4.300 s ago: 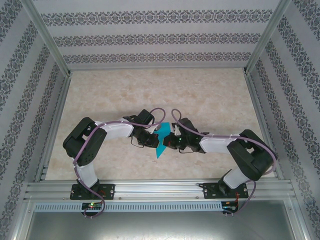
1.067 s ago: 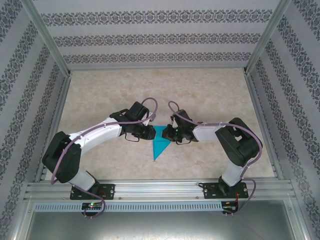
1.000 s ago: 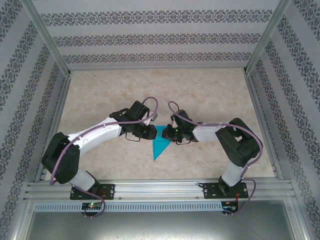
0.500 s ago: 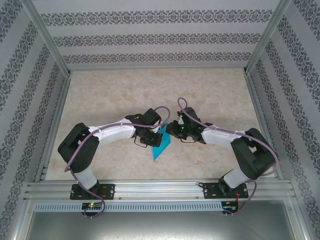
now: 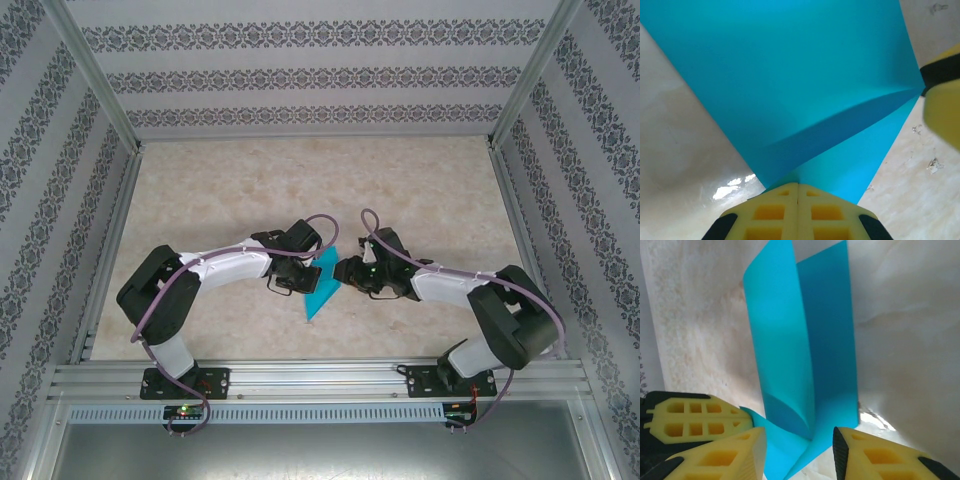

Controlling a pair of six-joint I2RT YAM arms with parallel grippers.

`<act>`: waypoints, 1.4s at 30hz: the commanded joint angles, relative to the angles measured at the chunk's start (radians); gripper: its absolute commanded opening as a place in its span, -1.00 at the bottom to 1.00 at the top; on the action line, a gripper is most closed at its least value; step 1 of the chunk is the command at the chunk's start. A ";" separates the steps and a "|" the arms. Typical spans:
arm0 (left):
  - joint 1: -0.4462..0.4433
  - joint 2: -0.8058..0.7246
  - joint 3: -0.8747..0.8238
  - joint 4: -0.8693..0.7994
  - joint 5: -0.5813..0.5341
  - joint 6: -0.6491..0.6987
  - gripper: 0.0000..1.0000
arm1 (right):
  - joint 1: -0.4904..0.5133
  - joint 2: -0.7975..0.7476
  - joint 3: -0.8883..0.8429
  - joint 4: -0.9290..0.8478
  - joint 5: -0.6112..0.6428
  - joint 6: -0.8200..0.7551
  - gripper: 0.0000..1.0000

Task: Fold a paper plane with a square sheet of paper (pick it up from the middle)
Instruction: Fourth fold the wing at the center of the table.

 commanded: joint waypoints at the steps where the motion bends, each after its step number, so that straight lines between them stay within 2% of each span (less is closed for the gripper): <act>1: 0.002 0.009 -0.018 0.002 -0.026 -0.016 -0.93 | 0.024 0.040 0.024 0.066 -0.061 -0.026 -0.19; 11: 0.002 0.000 -0.035 0.020 -0.025 -0.023 -0.93 | 0.050 0.149 0.090 0.076 -0.121 -0.105 -0.28; 17: 0.004 -0.055 -0.061 0.020 -0.080 -0.037 -0.92 | 0.068 0.227 0.142 0.072 -0.162 -0.151 -0.39; 24: 0.025 -0.142 -0.099 0.014 -0.186 -0.071 -0.90 | 0.087 0.262 0.169 0.083 -0.138 -0.138 -0.67; 32: 0.049 -0.249 -0.144 0.008 -0.274 -0.098 -0.89 | 0.118 0.250 0.209 0.145 -0.026 -0.001 -0.96; 37: 0.059 -0.311 -0.181 0.023 -0.292 -0.102 -0.81 | 0.142 0.240 0.194 0.237 0.125 0.159 -0.95; 42: 0.072 -0.347 -0.212 0.036 -0.284 -0.092 -0.74 | 0.213 0.243 0.208 0.231 0.294 0.251 -0.91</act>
